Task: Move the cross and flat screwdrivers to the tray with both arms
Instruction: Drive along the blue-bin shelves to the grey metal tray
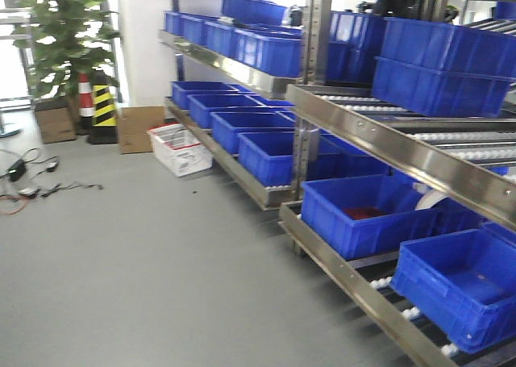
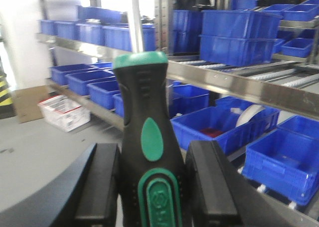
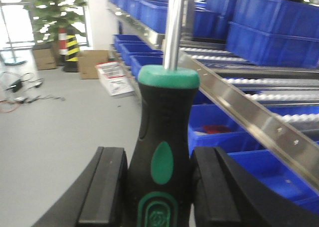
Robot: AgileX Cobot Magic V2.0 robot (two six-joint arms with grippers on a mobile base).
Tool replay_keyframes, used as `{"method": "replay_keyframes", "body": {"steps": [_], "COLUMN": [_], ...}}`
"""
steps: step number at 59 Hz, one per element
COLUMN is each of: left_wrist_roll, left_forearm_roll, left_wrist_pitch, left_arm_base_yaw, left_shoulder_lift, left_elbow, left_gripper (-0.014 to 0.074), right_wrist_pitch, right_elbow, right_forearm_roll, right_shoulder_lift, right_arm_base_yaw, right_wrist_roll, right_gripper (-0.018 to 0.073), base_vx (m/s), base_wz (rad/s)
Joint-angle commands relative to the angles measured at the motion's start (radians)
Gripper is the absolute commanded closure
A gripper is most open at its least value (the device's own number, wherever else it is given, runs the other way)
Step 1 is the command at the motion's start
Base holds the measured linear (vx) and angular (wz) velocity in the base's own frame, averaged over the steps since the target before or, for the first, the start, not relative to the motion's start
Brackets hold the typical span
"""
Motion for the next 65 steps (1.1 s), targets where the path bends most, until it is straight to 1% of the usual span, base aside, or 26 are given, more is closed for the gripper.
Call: {"method": "replay_keyframes", "body": {"steps": [1,19,37,65], "left_wrist_roll": [-0.001,-0.001,-0.001,-0.001], "left_forearm_roll": [-0.013,-0.013,-0.013,-0.013], "left_wrist_pitch": [-0.095,-0.095,-0.095,-0.095], "left_arm_base_yaw": [-0.005,-0.005,-0.005,-0.005], "left_shoulder_lift": [0.003,0.003,0.003,0.003], "left_elbow": [-0.029,-0.029,-0.029,-0.029], "left_gripper": [0.0594,0.0594,0.0594,0.0594], "right_wrist_pitch": [-0.100,-0.100,-0.100,-0.100], "right_elbow": [-0.028,-0.028,-0.028,-0.028], "right_forearm_roll": [0.005,0.005,0.005,0.005], "right_shoulder_lift": [0.006,0.006,0.006,0.006], "right_arm_base_yaw": [0.000,0.000,0.000,0.000], "right_wrist_roll": [-0.001,-0.001,-0.001,-0.001], "right_gripper": [0.0567,0.0567,0.0567,0.0567], "base_vx": [0.58,0.56,0.48,0.30], "base_wz": [-0.38,-0.49,-0.71,-0.81]}}
